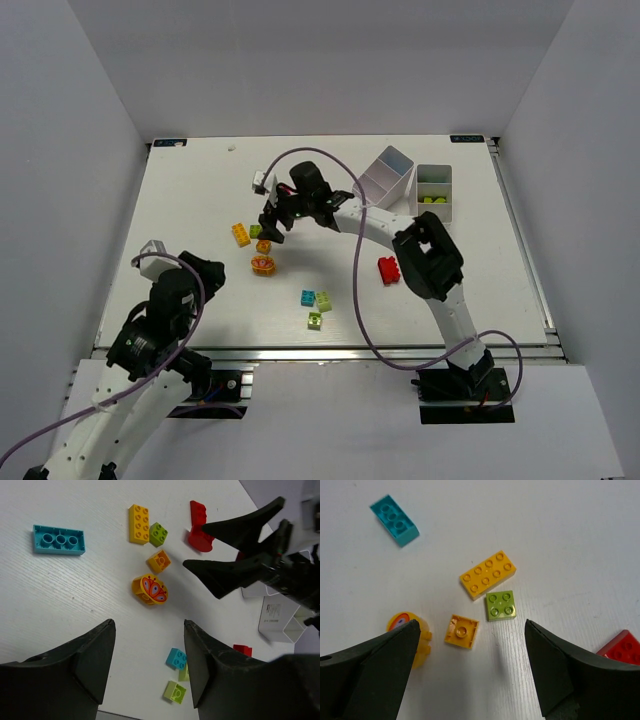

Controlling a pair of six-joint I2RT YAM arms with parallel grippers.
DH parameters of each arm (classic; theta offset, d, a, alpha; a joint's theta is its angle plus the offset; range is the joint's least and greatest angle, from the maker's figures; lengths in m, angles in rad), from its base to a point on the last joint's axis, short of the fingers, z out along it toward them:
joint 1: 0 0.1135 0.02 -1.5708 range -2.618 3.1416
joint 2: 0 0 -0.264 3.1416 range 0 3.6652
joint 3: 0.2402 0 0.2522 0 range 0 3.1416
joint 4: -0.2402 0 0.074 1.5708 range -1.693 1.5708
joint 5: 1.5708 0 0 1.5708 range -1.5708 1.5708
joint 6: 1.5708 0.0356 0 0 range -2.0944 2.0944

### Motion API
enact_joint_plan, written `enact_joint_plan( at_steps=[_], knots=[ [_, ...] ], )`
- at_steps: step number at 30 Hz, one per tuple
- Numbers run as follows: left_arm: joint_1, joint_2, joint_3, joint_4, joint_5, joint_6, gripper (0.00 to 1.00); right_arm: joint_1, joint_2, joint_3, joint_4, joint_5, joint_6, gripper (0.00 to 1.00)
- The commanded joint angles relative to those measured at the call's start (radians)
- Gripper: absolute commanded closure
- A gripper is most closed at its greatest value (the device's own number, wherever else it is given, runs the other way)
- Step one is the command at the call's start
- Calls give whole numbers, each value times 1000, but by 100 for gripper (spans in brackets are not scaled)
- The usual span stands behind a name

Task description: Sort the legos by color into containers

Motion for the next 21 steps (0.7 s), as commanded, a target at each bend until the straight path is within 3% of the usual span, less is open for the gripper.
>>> enact_joint_plan(
  at_steps=[1, 12, 21],
  knots=[
    [4, -30, 11, -80, -18, -64, 33, 4, 58, 96, 4, -8, -23, 11],
    [4, -75, 29, -162, -33, -107, 28, 17, 196, 210, 74, 165, -9, 13],
    [4, -49, 23, -147, -35, -101, 27, 44, 277, 299, 13, 176, -97, 14]
  ],
)
